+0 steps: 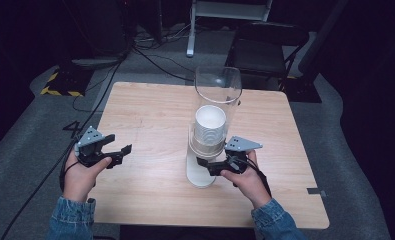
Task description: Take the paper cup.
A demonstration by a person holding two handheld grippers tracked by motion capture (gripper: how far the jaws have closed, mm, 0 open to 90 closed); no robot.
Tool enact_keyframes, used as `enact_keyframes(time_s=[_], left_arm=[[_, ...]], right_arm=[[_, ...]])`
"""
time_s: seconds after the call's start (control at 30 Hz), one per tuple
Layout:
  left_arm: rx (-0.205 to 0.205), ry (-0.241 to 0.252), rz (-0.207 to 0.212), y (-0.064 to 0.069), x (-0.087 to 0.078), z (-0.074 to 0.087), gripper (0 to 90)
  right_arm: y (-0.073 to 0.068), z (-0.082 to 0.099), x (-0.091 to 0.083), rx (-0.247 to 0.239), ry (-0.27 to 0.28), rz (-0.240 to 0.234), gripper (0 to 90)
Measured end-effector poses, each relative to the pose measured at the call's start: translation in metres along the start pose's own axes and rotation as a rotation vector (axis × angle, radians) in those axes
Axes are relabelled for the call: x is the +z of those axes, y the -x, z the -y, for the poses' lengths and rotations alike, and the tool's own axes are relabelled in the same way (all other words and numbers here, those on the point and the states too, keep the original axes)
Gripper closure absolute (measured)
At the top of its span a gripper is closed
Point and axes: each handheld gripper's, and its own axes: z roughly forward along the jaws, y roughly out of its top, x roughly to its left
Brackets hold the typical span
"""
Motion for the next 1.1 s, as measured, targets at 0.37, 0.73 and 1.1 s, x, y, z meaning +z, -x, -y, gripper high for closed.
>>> enact_keyframes(time_s=[0.37,0.73,1.1], left_arm=[[-0.008,-0.005,0.002,-0.0020,0.0021,0.0023,25.2],[-0.013,-0.007,0.007,-0.0033,0.0026,0.0038,25.2],[-0.022,-0.006,0.007,-0.0030,0.0027,0.0048,25.3]], right_arm=[[-0.0023,0.0002,0.0038,-0.057,0.110,0.045,24.7],[-0.0036,-0.0008,0.0020,-0.067,0.121,0.044,28.7],[-0.0043,0.0029,0.0040,-0.067,0.113,0.044,29.6]])
